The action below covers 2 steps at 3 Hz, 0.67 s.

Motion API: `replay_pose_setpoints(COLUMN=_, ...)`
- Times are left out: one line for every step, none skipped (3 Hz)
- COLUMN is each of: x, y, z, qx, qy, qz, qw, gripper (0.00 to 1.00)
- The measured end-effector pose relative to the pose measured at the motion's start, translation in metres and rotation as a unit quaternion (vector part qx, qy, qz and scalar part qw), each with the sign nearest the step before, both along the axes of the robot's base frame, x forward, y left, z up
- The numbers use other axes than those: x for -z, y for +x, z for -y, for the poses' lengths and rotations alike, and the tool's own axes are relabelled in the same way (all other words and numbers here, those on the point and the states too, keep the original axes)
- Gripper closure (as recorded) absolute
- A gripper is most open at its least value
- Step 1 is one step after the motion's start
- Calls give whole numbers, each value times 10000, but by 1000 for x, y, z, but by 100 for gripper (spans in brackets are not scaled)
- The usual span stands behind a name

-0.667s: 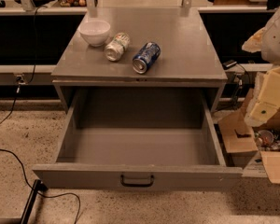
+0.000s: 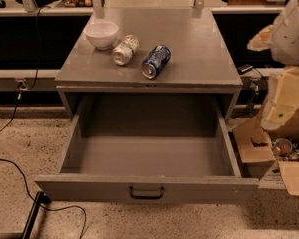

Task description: Place pepsi can into top drawer

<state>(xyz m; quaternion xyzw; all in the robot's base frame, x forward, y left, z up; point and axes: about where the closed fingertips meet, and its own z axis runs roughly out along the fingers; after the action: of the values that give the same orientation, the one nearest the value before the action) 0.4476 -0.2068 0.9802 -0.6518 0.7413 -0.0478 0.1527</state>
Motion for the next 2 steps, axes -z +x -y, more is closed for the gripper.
replay_pose_setpoints(x=-3, y=33, z=-35, qx=-1248, qy=-310, qz=222, qw=9914, gripper=0)
replay_pose_setpoints(x=-4, y=56, z=-84, qx=-2572, qy=-388, qz=250, qw=9652, gripper=0)
